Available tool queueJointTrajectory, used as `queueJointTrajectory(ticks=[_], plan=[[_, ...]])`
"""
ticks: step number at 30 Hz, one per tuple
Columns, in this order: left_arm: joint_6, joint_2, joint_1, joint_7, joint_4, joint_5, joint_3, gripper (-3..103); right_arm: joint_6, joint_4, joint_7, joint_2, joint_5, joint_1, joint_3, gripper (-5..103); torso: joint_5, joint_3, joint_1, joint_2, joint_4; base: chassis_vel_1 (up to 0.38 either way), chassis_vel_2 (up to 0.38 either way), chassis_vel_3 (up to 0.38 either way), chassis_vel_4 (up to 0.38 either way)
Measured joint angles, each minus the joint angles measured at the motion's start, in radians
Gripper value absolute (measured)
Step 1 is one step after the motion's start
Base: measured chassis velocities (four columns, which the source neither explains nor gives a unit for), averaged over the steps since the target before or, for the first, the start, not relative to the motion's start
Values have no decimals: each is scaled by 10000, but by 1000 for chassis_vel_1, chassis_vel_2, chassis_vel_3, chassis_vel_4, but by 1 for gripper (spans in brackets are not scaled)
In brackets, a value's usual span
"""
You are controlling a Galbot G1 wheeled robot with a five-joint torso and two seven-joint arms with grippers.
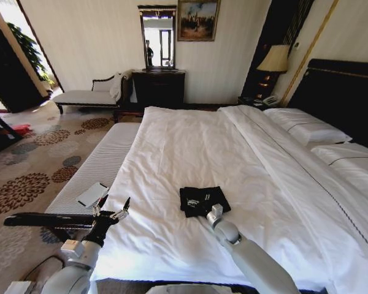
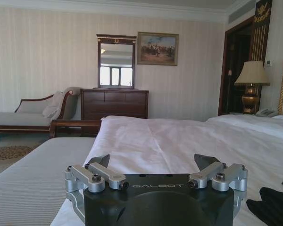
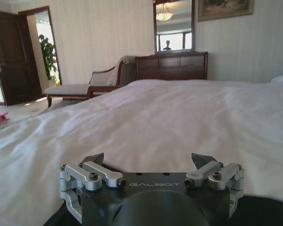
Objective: Fold the clothes on the bed.
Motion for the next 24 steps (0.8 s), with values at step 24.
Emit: queueJointTrajectory(ticks=[24], plan=[[1, 0, 1, 1, 0, 0, 0, 100, 2627, 2573, -909, 374, -1234, -6126, 8292, 100, 0, -2, -1, 0, -5, 0, 0, 0, 0]])
